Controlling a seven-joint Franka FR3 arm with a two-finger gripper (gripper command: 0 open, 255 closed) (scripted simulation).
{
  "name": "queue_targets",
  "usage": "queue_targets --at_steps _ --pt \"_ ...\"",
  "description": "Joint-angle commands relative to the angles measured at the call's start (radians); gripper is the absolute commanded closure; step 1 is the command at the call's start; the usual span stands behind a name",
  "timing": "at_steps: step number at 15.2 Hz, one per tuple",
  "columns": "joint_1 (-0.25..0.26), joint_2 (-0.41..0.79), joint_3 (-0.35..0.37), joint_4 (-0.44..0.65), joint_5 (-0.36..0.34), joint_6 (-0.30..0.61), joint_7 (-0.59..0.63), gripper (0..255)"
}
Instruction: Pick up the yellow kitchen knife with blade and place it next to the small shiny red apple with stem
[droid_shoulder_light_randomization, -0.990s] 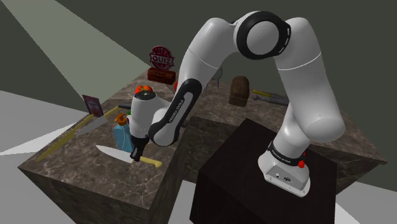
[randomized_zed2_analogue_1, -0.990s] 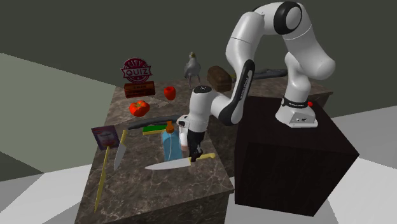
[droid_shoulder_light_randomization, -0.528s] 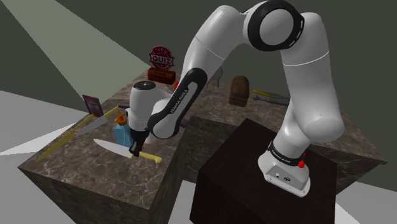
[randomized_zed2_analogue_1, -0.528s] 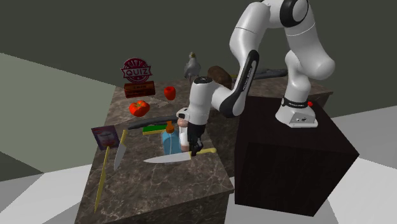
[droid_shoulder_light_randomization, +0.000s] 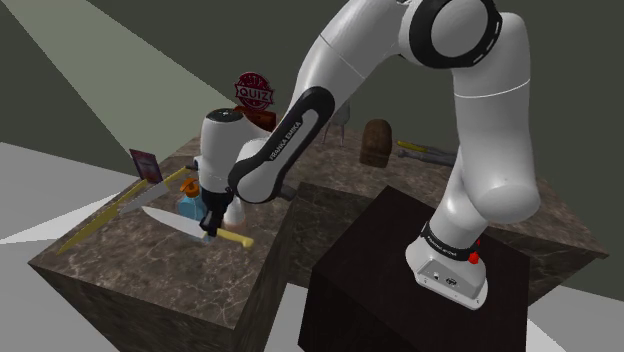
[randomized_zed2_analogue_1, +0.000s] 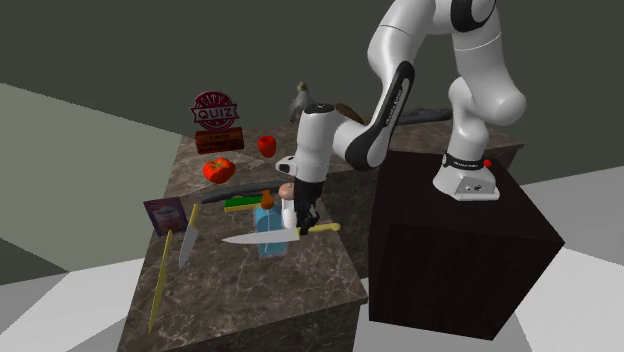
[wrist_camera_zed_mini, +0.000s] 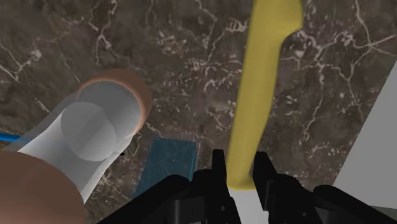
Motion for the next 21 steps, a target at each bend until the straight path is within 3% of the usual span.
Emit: queue_targets --at_steps 1,13,21 --pt "-0.004 -0.021 0.007 -0.001 0.007 -0.02 -0.003 255" --pt "-0.032 -0.14 0.043 0.0 0.053 -0.139 -0.031 255" --pt "-0.198 -0.166 0.033 -0.033 0.128 -0.141 -0.263 255"
